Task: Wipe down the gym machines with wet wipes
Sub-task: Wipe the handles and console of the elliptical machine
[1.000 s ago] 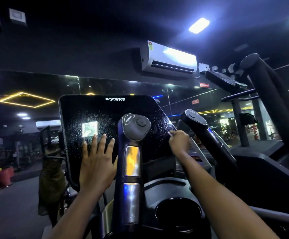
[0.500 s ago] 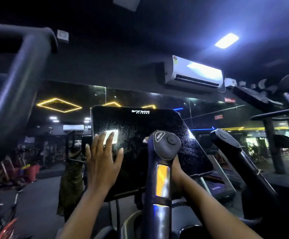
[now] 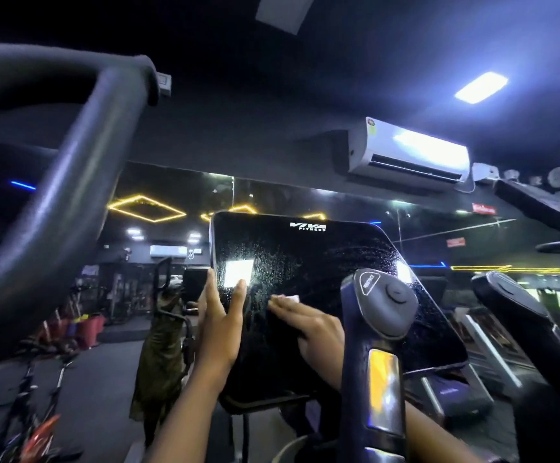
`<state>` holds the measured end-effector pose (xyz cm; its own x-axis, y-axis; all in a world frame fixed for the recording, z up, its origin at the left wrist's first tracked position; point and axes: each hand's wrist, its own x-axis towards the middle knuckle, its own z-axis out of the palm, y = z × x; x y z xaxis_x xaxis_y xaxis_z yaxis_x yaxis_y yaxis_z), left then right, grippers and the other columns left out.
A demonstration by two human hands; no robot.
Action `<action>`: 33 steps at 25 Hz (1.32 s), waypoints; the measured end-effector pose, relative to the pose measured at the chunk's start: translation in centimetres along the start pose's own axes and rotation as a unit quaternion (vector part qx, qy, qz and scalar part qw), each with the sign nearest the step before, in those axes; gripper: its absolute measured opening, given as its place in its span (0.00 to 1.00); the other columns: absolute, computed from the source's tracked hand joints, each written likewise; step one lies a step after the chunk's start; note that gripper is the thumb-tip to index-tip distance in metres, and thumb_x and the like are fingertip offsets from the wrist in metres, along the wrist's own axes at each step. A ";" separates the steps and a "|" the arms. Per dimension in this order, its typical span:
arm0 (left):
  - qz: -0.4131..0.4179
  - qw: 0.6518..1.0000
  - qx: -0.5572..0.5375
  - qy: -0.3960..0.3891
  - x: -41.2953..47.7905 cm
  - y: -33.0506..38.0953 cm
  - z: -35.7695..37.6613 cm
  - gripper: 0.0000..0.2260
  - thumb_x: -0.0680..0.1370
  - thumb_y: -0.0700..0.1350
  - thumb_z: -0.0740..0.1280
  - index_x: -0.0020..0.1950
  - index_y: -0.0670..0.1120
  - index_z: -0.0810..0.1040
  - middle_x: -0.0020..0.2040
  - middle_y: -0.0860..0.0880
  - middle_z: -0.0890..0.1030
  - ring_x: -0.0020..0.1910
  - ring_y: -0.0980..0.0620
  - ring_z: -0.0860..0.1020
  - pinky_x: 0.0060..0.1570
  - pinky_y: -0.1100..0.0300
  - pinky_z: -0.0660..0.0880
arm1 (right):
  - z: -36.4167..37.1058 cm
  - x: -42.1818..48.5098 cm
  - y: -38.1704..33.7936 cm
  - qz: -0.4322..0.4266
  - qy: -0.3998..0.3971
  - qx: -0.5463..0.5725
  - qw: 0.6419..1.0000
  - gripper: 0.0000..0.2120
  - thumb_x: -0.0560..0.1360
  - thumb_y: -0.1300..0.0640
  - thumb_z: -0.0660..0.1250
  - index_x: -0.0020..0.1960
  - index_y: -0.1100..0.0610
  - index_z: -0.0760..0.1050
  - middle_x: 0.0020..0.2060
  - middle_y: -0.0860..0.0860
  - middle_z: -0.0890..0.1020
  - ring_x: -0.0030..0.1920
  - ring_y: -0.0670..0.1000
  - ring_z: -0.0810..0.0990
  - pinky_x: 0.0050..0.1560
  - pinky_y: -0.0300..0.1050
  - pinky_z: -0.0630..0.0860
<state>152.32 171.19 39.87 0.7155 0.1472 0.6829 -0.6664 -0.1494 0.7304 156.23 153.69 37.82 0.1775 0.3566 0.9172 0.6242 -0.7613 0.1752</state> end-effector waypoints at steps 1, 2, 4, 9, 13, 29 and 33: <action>-0.002 1.000 -0.003 -0.002 -0.1 0.0 0.0 0.29 0.79 0.58 0.55 0.78 0.57 0.49 0.78 0.51 0.52 0.76 0.51 0.54 0.70 0.54 0.55 | -0.6 0.2 -1.1 -0.028 -0.040 0.015 0.999 0.24 0.66 0.68 0.58 0.60 0.62 0.77 0.61 0.56 0.78 0.64 0.47 0.69 0.68 0.29 0.55; 0.001 1.000 -0.007 -0.003 -0.1 -0.1 0.0 0.28 0.80 0.58 0.55 0.78 0.57 0.49 0.78 0.52 0.52 0.76 0.52 0.54 0.69 0.55 0.54 | -0.9 0.8 -1.6 -0.068 -0.060 0.015 0.996 0.23 0.66 0.70 0.59 0.59 0.66 0.77 0.59 0.59 0.78 0.63 0.48 0.70 0.68 0.30 0.58; 0.002 1.000 -0.015 -0.007 0.0 -0.2 0.0 0.27 0.80 0.57 0.55 0.77 0.58 0.50 0.78 0.52 0.51 0.75 0.52 0.55 0.69 0.54 0.55 | -2.2 3.3 -1.2 -0.083 -0.057 -0.011 0.995 0.18 0.70 0.69 0.64 0.60 0.66 0.77 0.60 0.58 0.78 0.64 0.49 0.73 0.63 0.26 0.63; 0.005 0.999 -0.035 -0.005 0.2 -0.5 0.2 0.28 0.79 0.58 0.55 0.77 0.59 0.49 0.78 0.53 0.50 0.76 0.52 0.53 0.70 0.51 0.56 | -3.0 9.3 5.2 0.275 0.080 -0.054 0.957 0.16 0.74 0.68 0.62 0.59 0.57 0.79 0.59 0.51 0.79 0.62 0.50 0.76 0.55 0.26 0.63; 0.002 0.999 -0.045 -0.002 0.5 -1.0 0.3 0.28 0.78 0.60 0.54 0.77 0.60 0.50 0.78 0.54 0.50 0.76 0.51 0.54 0.70 0.51 0.56 | -0.5 7.1 0.1 0.146 0.062 -0.023 0.987 0.17 0.70 0.62 0.60 0.54 0.56 0.82 0.55 0.50 0.82 0.57 0.46 0.78 0.60 0.29 0.64; 0.006 0.999 -0.037 -0.001 0.9 -1.6 0.5 0.35 0.69 0.68 0.51 0.75 0.63 0.51 0.77 0.53 0.56 0.75 0.50 0.57 0.70 0.49 0.57 | 1.2 14.1 3.1 0.223 0.088 -0.039 0.970 0.22 0.71 0.72 0.58 0.59 0.59 0.79 0.58 0.52 0.80 0.62 0.51 0.75 0.63 0.34 0.62; 0.006 0.998 -0.062 0.005 1.1 -1.7 0.6 0.31 0.74 0.67 0.51 0.76 0.61 0.52 0.77 0.51 0.58 0.74 0.48 0.61 0.65 0.53 0.60 | 1.9 11.5 -2.0 0.027 -0.002 0.034 0.999 0.18 0.71 0.67 0.63 0.59 0.56 0.79 0.59 0.50 0.79 0.63 0.44 0.73 0.67 0.37 0.65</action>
<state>154.33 170.99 39.36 0.7056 0.1553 0.6913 -0.6963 -0.0289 0.7172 158.50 160.35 47.31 0.2161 0.3185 0.9230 0.6641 -0.7409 0.1002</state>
